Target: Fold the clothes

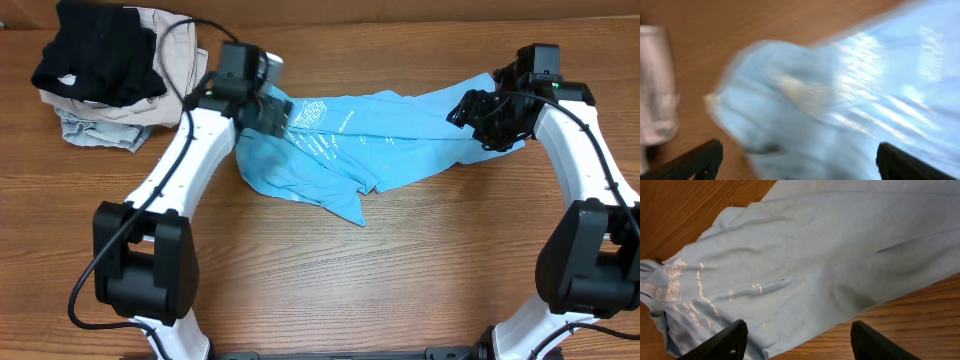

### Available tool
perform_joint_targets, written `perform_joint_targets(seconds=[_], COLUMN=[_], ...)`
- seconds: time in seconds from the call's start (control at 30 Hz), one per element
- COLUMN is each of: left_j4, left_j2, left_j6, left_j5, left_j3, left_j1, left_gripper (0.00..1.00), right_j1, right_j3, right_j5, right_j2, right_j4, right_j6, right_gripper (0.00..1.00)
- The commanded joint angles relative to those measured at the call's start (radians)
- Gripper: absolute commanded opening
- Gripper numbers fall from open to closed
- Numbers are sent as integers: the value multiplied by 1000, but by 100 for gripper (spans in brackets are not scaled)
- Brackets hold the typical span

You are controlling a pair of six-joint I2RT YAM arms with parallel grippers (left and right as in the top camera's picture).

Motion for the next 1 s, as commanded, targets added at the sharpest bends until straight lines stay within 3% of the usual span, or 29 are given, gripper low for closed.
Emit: perform_joint_targets(seconds=[0.0,0.2,0.43,0.6,0.8,0.97], left_j4=[-98,-240,-268,-256,-270,-231], left_j2=[0,1,1,1,1,1], left_j6=[69,97,90,77,76,76], left_j5=[181,180,165,164,154,154], left_j3=[33,29,-34,-117,-191,-246], left_j1=[-63,-180,-241,-239,-259,-259], left_gripper=[100,100,88,86,63,61], right_j1=[2,2,2,2,2,2], right_j3=[0,-1,-1,-1,-1,-1], right_j5=[18,36,35,36,36,36], right_j2=[-29,-29,-29,-29,-29,-29], right_j4=[3,3,-14,-18,-11,-11], right_j6=[-5,-5,-5,-5,-4,-4], right_gripper=[70,71,72,72,72,72])
